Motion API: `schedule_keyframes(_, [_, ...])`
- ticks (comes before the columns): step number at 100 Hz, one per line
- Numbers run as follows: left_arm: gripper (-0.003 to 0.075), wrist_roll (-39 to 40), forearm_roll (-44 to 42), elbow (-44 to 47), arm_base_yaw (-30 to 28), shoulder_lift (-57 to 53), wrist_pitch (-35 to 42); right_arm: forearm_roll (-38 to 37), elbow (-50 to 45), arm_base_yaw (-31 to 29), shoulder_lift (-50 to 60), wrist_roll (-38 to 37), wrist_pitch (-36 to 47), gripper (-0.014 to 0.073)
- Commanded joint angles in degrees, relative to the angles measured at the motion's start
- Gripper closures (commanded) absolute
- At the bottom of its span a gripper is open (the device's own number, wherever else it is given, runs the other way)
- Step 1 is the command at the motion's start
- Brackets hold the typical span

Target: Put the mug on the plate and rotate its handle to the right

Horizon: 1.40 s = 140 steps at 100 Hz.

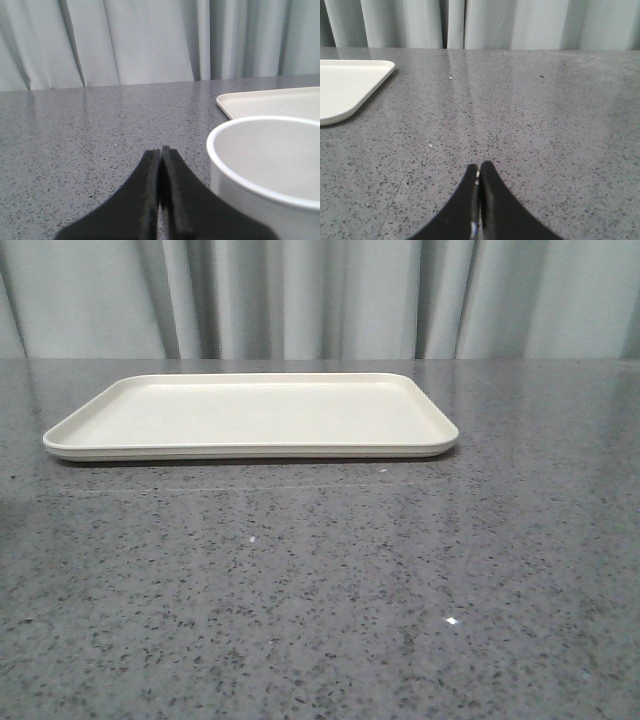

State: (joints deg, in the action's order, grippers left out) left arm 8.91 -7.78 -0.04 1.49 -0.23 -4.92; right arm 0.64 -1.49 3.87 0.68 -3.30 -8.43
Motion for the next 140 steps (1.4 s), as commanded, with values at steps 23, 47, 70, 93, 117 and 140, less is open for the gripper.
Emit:
schedule_keyframes(23, [0.0740,0.34,0.40,0.60,-0.11,-1.64,4.92,-0.64,-0.06,0.02,1.05,0.16,4.74,0.0660])
schedule_keyframes(47, [0.0740,0.34,0.40,0.60,-0.11,-1.64,4.92,-0.64,-0.06,0.02,1.05,0.16,4.74,0.0660])
schedule_keyframes(70, [0.0740,0.34,0.40,0.60,-0.11,-1.64,4.92,-0.64,-0.06,0.02,1.05,0.16,4.74,0.0660])
schedule_keyframes(93, [0.0740,0.34,0.40,0.49,-0.11,-1.64,5.53,-0.64,-0.06,0.02,1.05,0.16,7.41,0.0660])
schedule_keyframes(117, [0.0740,0.34,0.40,-3.96,-0.11,-1.64,6.07,-0.64,3.15,0.02,1.05,0.21,5.53,0.0660])
schedule_keyframes(140, [0.0740,0.34,1.56,-16.00,-0.11,-0.32,-4.60,-0.64,15.98,0.02,-1.28,0.46,-6.84,0.0660])
